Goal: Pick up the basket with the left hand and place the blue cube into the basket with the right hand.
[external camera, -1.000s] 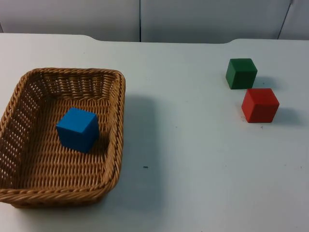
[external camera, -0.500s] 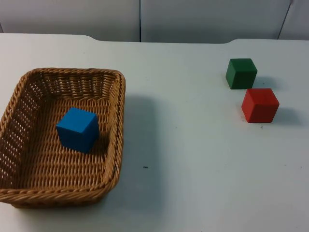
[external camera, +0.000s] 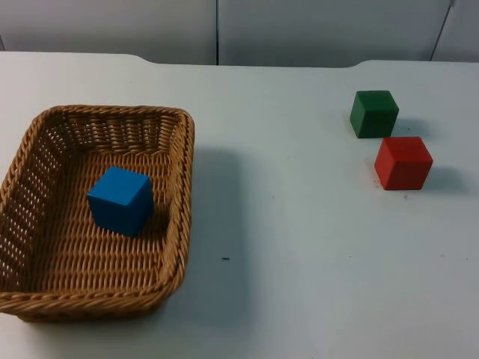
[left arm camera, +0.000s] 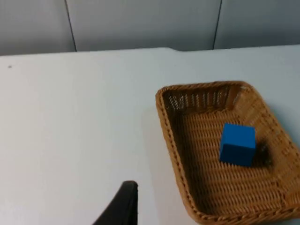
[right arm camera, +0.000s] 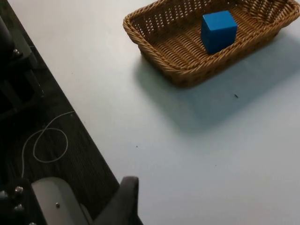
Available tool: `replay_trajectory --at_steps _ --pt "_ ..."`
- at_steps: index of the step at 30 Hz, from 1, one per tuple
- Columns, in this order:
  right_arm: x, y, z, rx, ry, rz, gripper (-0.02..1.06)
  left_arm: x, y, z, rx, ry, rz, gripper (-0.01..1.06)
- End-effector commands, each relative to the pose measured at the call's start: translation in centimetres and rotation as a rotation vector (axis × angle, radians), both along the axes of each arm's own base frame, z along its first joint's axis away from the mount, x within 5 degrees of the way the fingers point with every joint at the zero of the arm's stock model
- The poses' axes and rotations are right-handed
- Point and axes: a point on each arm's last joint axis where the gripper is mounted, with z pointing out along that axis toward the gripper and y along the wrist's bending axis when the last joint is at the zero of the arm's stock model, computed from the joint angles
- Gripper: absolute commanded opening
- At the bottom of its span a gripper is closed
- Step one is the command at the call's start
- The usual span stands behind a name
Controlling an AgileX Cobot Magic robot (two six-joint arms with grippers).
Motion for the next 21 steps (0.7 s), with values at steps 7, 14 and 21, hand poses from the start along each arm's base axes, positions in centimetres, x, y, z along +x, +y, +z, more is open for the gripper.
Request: replay_trajectory --at_steps 7,14,21 --pt "-0.20 0.02 -0.06 0.006 0.008 0.018 1.01 -0.12 0.31 -0.57 -0.014 0.021 0.043 1.05" --pt "-0.21 0.03 -0.06 0.008 0.010 0.019 1.01 0.01 0.29 -1.41 -0.019 0.074 0.043 1.05" --pt "-0.15 -0.01 -0.06 -0.010 -0.019 0.032 1.01 0.01 0.29 -1.41 -0.019 0.074 0.043 1.05"
